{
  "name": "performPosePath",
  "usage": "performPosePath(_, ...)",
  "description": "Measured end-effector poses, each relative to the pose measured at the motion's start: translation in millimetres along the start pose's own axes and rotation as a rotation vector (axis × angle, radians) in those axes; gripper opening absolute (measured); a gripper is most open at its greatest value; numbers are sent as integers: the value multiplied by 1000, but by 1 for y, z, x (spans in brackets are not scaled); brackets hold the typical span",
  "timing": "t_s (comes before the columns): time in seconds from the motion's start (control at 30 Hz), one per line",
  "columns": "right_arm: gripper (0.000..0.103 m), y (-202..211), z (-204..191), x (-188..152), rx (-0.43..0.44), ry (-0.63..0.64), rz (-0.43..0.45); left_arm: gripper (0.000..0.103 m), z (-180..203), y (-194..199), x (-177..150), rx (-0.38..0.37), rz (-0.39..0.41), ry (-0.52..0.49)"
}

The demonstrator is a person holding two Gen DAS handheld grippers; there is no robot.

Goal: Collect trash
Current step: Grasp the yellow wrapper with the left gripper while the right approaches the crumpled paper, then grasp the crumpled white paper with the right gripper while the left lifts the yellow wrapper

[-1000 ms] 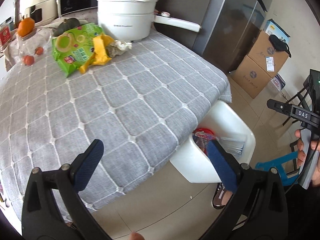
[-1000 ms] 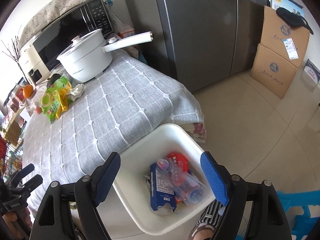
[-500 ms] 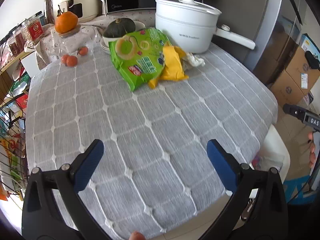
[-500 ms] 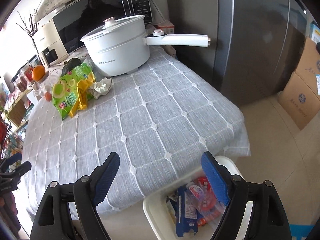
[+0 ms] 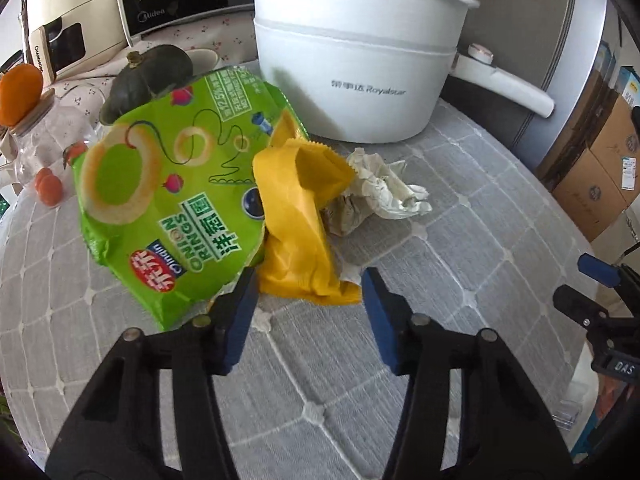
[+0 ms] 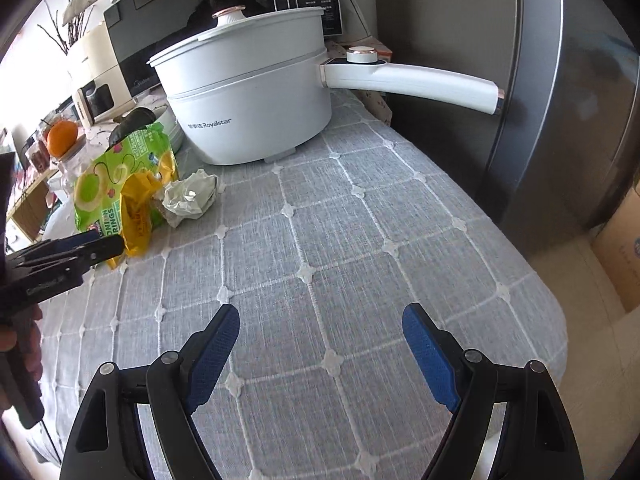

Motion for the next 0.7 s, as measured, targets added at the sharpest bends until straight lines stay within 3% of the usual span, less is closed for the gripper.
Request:
performPosePath(0.03,85,-5,0,0,1,5,-1,32,-1,-6,0,6,-12,3)
performPosePath(0.07,85,-8,0,0,1,9,-4,15,-3,-9,0,11,-18,6)
performPosePath(0.17,85,-16,-3,-1,2,22,-14,4,-10,8,2,0,50,12)
performPosePath(0.47,85,-22,-49,23,51,47,4,3,-57,95,-24,-93,171,44)
performPosePath(0.7,85,-63,-104,58,115,27,-5,3,-105,85,-39,-96,147,131)
Point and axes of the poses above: each gripper's, at about its wrist camera, not at the fingertips, and y roughly against the way its jaws point, z to its right, x to its top, the point moved 9 cm from there along -y, roughly the way its jaws point, and after that the axes turned 2 degrees about -x, right-handed, at the moved point
